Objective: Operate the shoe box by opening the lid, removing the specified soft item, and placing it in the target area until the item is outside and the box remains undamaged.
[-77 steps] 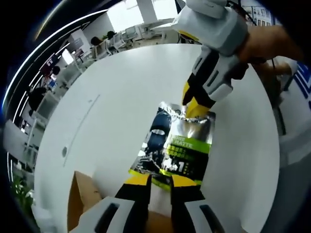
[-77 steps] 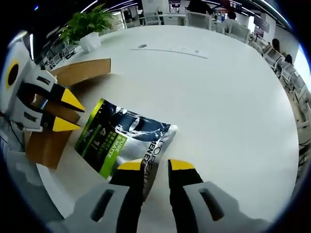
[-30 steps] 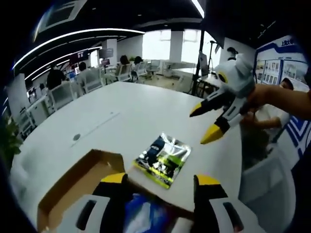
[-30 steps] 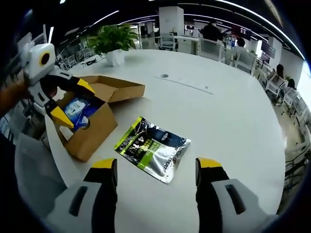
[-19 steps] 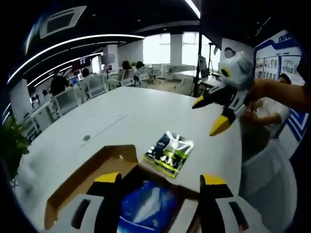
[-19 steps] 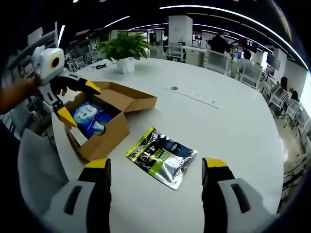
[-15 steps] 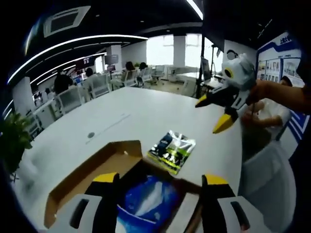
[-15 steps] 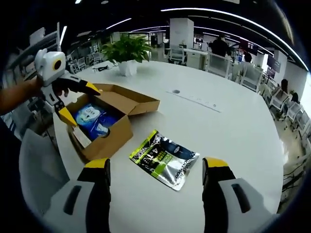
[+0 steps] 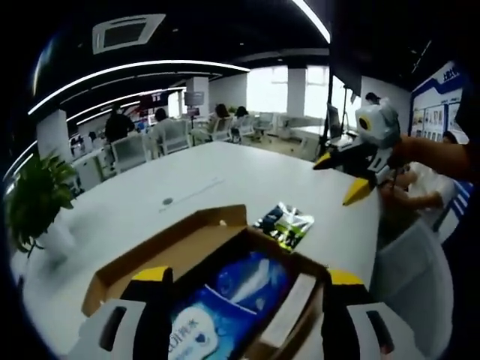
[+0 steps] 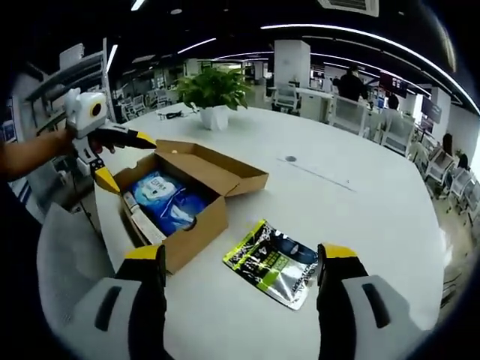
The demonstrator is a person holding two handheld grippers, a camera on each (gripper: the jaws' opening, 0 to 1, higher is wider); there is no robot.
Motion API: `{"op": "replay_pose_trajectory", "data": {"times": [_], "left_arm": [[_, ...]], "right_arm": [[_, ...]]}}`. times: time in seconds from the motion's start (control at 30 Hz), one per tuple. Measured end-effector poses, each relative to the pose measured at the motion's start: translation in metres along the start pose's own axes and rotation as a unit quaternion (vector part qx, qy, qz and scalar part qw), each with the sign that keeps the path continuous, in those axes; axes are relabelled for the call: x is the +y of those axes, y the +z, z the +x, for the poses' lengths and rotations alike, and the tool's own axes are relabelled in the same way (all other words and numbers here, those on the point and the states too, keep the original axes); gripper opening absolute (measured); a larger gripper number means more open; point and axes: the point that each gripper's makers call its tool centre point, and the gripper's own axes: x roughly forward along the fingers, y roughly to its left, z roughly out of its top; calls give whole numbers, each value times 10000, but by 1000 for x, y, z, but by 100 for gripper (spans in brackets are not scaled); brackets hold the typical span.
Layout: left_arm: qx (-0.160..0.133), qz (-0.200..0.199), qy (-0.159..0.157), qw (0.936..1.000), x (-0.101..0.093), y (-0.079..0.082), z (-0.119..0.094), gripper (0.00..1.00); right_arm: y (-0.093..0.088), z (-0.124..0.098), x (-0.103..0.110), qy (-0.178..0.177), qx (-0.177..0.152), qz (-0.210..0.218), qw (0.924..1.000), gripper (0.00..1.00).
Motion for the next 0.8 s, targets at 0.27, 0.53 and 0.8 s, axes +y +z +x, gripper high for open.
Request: {"op": "replay_pose_trajectory", "data": {"times": [0.27, 0.53, 0.8], "left_arm": [[-146, -72, 142, 9998, 7, -8, -20, 92], [-193, -99, 339, 9992, 14, -22, -41, 100], [-236, -180, 452, 9985, 21, -30, -57, 100]], "right_arm": [[6, 12, 18, 195, -14, -112, 9997, 78], [11, 27, 37, 433, -76, -172, 9989, 76], [18, 45, 50, 634, -115, -237, 9976, 72]]}}
